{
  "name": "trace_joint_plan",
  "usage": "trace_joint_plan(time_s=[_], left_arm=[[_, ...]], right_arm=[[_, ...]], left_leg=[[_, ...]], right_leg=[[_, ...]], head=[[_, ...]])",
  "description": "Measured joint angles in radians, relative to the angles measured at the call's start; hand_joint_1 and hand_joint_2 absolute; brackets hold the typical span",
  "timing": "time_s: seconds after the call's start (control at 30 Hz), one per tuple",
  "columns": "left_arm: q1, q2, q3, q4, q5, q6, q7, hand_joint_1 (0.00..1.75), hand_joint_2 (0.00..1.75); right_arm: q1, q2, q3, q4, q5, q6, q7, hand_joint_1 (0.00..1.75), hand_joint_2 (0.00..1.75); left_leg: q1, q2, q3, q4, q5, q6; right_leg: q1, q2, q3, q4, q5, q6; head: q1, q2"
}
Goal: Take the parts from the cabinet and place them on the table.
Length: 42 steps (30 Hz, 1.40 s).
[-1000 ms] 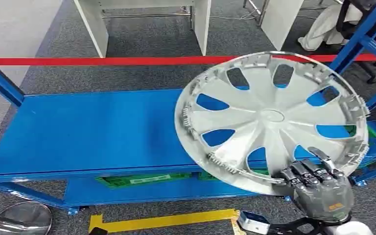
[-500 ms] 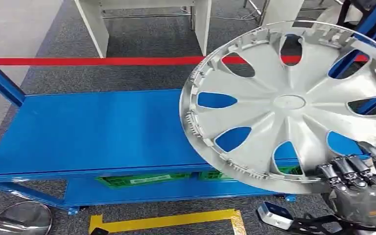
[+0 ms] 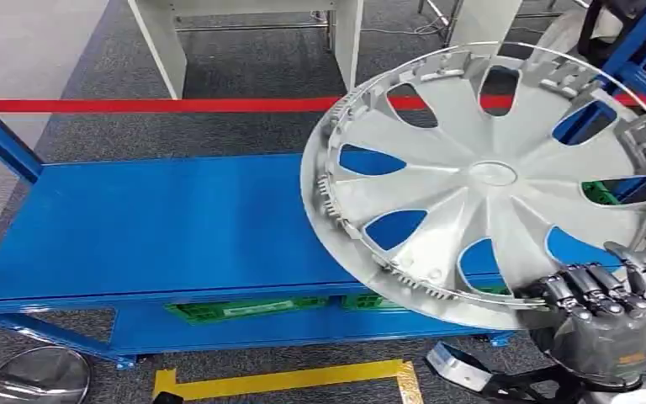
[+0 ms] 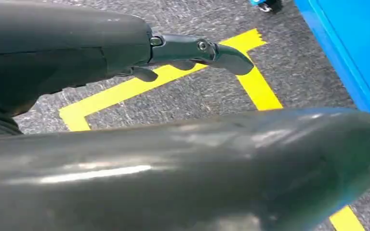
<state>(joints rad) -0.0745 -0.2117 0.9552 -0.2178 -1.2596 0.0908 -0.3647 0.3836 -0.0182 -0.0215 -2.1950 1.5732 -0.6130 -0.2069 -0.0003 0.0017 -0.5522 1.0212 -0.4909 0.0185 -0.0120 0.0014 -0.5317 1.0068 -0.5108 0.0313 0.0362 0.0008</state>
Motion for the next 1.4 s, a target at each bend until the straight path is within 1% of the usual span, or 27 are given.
trace_joint_plan(time_s=[0.13, 0.3, 0.33, 0.37, 0.4, 0.47, 0.5, 0.53, 0.57, 0.6, 0.67, 0.7, 0.73, 0.83, 0.87, 0.93, 1.0, 1.03, 1.07, 1.1, 1.17, 1.2, 1.23, 1.27, 1.33, 1.37, 1.4], left_arm=[[0.000, 0.000, 0.003, 0.000, 0.000, 0.007, 0.005, 0.00, 0.00], [0.000, 0.005, 0.004, 0.000, -0.005, 0.002, 0.013, 0.00, 0.00], [0.000, 0.006, 0.006, 0.000, -0.004, -0.001, 0.013, 0.00, 0.00], [-0.001, 0.005, 0.007, 0.000, -0.003, -0.005, 0.013, 0.00, 0.00], [-0.002, 0.006, 0.008, 0.000, -0.003, -0.007, 0.013, 0.00, 0.00], [0.000, 0.007, 0.010, 0.000, 0.000, -0.010, 0.017, 0.00, 0.00], [0.003, 0.007, 0.015, 0.000, -0.008, -0.011, 0.019, 0.00, 0.00], [0.003, 0.008, 0.025, 0.000, -0.018, -0.014, 0.020, 0.00, 0.00], [0.003, 0.009, 0.034, 0.000, -0.024, -0.015, 0.021, 0.00, 0.00], [0.001, 0.009, 0.037, 0.000, -0.026, -0.015, 0.021, 0.00, 0.00], [0.001, 0.009, 0.044, 0.000, -0.027, -0.015, 0.023, 0.00, 0.00], [0.001, 0.011, 0.048, 0.000, -0.027, -0.015, 0.024, 0.00, 0.00], [0.000, 0.011, 0.052, 0.000, -0.027, -0.015, 0.028, 0.00, 0.00], [0.004, 0.013, 0.052, 0.000, -0.024, -0.015, 0.035, 0.00, 0.00], [0.005, 0.013, 0.053, 0.000, -0.024, -0.017, 0.035, 0.00, 0.00], [0.004, 0.014, 0.053, 0.000, -0.023, -0.020, 0.035, 0.00, 0.00], [0.004, 0.017, 0.053, 0.000, -0.023, -0.022, 0.035, 0.00, 0.00], [0.004, 0.017, 0.053, 0.000, -0.023, -0.022, 0.035, 0.00, 0.00], [0.004, 0.017, 0.053, 0.000, -0.023, -0.022, 0.035, 0.00, 0.00], [0.004, 0.018, 0.053, 0.000, -0.023, -0.022, 0.035, 0.00, 0.00], [0.001, 0.018, 0.053, 0.000, -0.023, -0.019, 0.035, 0.00, 0.00], [-0.002, 0.022, 0.053, 0.000, -0.022, -0.018, 0.035, 0.00, 0.00], [-0.004, 0.022, 0.053, 0.000, -0.022, -0.018, 0.034, 0.00, 0.00], [-0.004, 0.021, 0.054, 0.000, -0.021, -0.017, 0.033, 0.00, 0.00], [-0.001, 0.021, 0.055, 0.000, -0.021, -0.018, 0.033, 0.00, 0.00], [0.000, 0.018, 0.055, 0.000, -0.021, -0.018, 0.033, 0.00, 0.00], [-0.004, 0.019, 0.057, 0.001, -0.021, -0.018, 0.033, 0.00, 0.00]], right_arm=[[0.002, -0.017, 0.066, 0.007, 0.000, 0.000, 0.044, 1.75, 1.75], [0.001, -0.033, 0.162, 0.015, -0.033, 0.000, 0.094, 1.75, 1.75], [0.001, -0.032, 0.185, 0.014, -0.069, 0.000, 0.063, 1.75, 1.75], [0.003, -0.029, 0.198, 0.014, -0.116, 0.000, -0.002, 1.75, 1.75], [0.011, -0.007, 0.198, 0.015, -0.188, 0.000, -0.111, 1.75, 1.75], [0.033, 0.072, 0.170, 0.035, -0.339, 0.000, -0.369, 1.75, 1.75], [0.036, 0.104, 0.155, 0.049, -0.368, 0.000, -0.433, 1.75, 1.75], [0.036, 0.124, 0.150, 0.063, -0.379, 0.000, -0.454, 1.75, 1.75], [0.039, 0.142, 0.147, 0.075, -0.391, 0.000, -0.467, 1.75, 1.75], [0.045, 0.158, 0.144, 0.086, -0.398, 0.000, -0.474, 1.75, 1.75], [0.054, 0.175, 0.139, 0.102, -0.404, 0.000, -0.480, 1.75, 1.75], [0.055, 0.180, 0.138, 0.112, -0.405, 0.000, -0.481, 1.75, 1.75], [0.062, 0.185, 0.137, 0.122, -0.405, 0.000, -0.481, 1.75, 1.75], [0.087, 0.192, 0.130, 0.137, -0.407, 0.000, -0.480, 1.75, 1.75], [0.087, 0.197, 0.128, 0.144, -0.405, 0.000, -0.482, 1.75, 1.75], [0.089, 0.206, 0.128, 0.158, -0.406, 0.000, -0.480, 1.75, 1.75], [0.089, 0.209, 0.128, 0.186, -0.417, 0.000, -0.481, 1.75, 1.75], [0.090, 0.211, 0.127, 0.199, -0.420, 0.000, -0.481, 1.75, 1.75], [0.091, 0.213, 0.127, 0.209, -0.424, 0.000, -0.482, 1.75, 1.75], [0.092, 0.215, 0.127, 0.217, -0.428, 0.000, -0.482, 1.75, 1.75], [0.092, 0.218, 0.127, 0.230, -0.434, 0.000, -0.483, 1.75, 1.75], [0.092, 0.219, 0.127, 0.235, -0.440, 0.000, -0.483, 1.75, 1.75], [0.091, 0.222, 0.127, 0.239, -0.443, 0.000, -0.482, 1.75, 1.75], [0.091, 0.223, 0.127, 0.243, -0.446, 0.000, -0.482, 1.75, 1.75], [0.090, 0.225, 0.127, 0.253, -0.457, 0.000, -0.483, 1.75, 1.75], [0.089, 0.225, 0.127, 0.256, -0.460, 0.000, -0.483, 1.75, 1.75], [0.090, 0.225, 0.127, 0.262, -0.461, 0.000, -0.482, 1.75, 1.75]], left_leg=[[0.000, 0.000, 0.000, 0.000, 0.000, 0.000], [-0.008, -0.002, -0.003, 0.008, 0.003, 0.013], [-0.007, -0.002, -0.001, -0.006, 0.011, 0.021], [0.003, 0.005, 0.007, -0.024, 0.024, 0.024], [0.003, 0.004, 0.007, -0.036, 0.030, 0.031], [0.004, 0.004, -0.001, -0.035, 0.035, 0.033], [0.004, 0.005, -0.003, -0.035, 0.036, 0.031], [0.004, 0.009, -0.004, -0.035, 0.037, 0.030], [0.006, 0.010, -0.005, -0.034, 0.038, 0.027], [0.010, 0.010, -0.006, -0.032, 0.039, 0.024], [0.017, 0.008, -0.009, -0.022, 0.037, 0.011], [0.014, 0.007, -0.015, -0.014, 0.036, 0.000], [0.012, 0.004, -0.024, -0.004, 0.037, -0.008], [0.014, 0.002, -0.032, -0.002, 0.053, -0.029], [0.017, 0.002, -0.036, 0.002, 0.046, -0.033], [0.018, 0.001, -0.066, 0.085, -0.050, -0.039], [0.017, 0.001, -0.105, 0.237, -0.146, -0.043], [0.017, 0.001, -0.110, 0.283, -0.163, -0.042], [0.017, 0.001, -0.098, 0.286, -0.153, -0.038], [0.015, 0.001, -0.067, 0.251, -0.123, -0.033], [0.006, 0.000, 0.044, 0.083, -0.053, -0.009], [-0.002, 0.000, 0.097, -0.007, -0.059, 0.007], [-0.003, 0.001, 0.118, -0.050, -0.072, 0.007], [-0.007, -0.001, 0.112, -0.043, -0.060, -0.003], [-0.014, 0.000, 0.104, -0.046, -0.051, 0.003], [-0.007, 0.002, 0.093, -0.063, -0.031, 0.008], [-0.003, 0.008, 0.087, -0.066, -0.016, 0.012]], right_leg=[[0.000, 0.000, 0.000, 0.000, 0.000, 0.000], [-0.008, -0.002, 0.001, -0.005, 0.009, 0.012], [-0.006, -0.001, 0.002, -0.008, 0.012, 0.016], [-0.008, 0.000, -0.010, -0.001, -0.007, 0.015], [-0.005, -0.001, -0.022, 0.029, -0.040, 0.015], [-0.007, 0.000, -0.080, 0.174, -0.119, 0.018], [-0.009, -0.001, -0.112, 0.250, -0.147, 0.021], [-0.010, -0.001, -0.129, 0.289, -0.152, 0.024], [-0.013, -0.002, -0.122, 0.280, -0.129, 0.028], [-0.017, -0.003, -0.093, 0.227, -0.088, 0.031], [-0.026, -0.004, -0.003, 0.057, -0.010, 0.037], [-0.024, -0.002, 0.028, 0.009, -0.025, 0.042], [-0.018, 0.004, 0.029, 0.010, -0.016, 0.029], [-0.016, 0.002, 0.010, 0.016, -0.013, 0.010], [-0.021, -0.002, -0.010, 0.011, -0.005, -0.005], [-0.017, -0.004, -0.013, 0.012, 0.007, -0.021], [-0.010, -0.007, -0.036, 0.013, 0.024, -0.031], [-0.007, -0.007, -0.048, 0.014, 0.032, -0.032], [-0.004, -0.006, -0.059, 0.014, 0.040, -0.033], [0.000, -0.006, -0.071, 0.015, 0.049, -0.033], [0.006, -0.005, -0.088, 0.014, 0.065, -0.032], [0.004, -0.006, -0.092, 0.015, 0.072, -0.031], [0.008, -0.008, -0.098, 0.015, 0.079, -0.025], [0.002, -0.011, -0.096, 0.012, 0.088, -0.018], [-0.003, -0.011, -0.096, 0.006, 0.104, -0.005], [0.003, -0.010, -0.098, 0.003, 0.112, 0.002], [0.000, -0.006, -0.113, 0.017, 0.076, 0.005]], head=[[0.000, 0.000], [0.000, 0.000], [-0.001, 0.000], [0.000, 0.000], [0.004, 0.000], [0.007, 0.000], [0.005, 0.000], [0.005, 0.000], [0.006, 0.000], [0.006, 0.000], [0.006, 0.000], [0.007, 0.000], [0.007, 0.000], [0.008, 0.000], [0.008, 0.000], [0.001, 0.000], [-0.001, 0.000], [0.000, 0.000], [-0.001, 0.000], [-0.001, 0.000], [-0.001, 0.000], [0.000, 0.000], [0.002, 0.000], [0.001, 0.000], [-0.003, 0.000], [-0.003, 0.000], [-0.008, 0.000]])
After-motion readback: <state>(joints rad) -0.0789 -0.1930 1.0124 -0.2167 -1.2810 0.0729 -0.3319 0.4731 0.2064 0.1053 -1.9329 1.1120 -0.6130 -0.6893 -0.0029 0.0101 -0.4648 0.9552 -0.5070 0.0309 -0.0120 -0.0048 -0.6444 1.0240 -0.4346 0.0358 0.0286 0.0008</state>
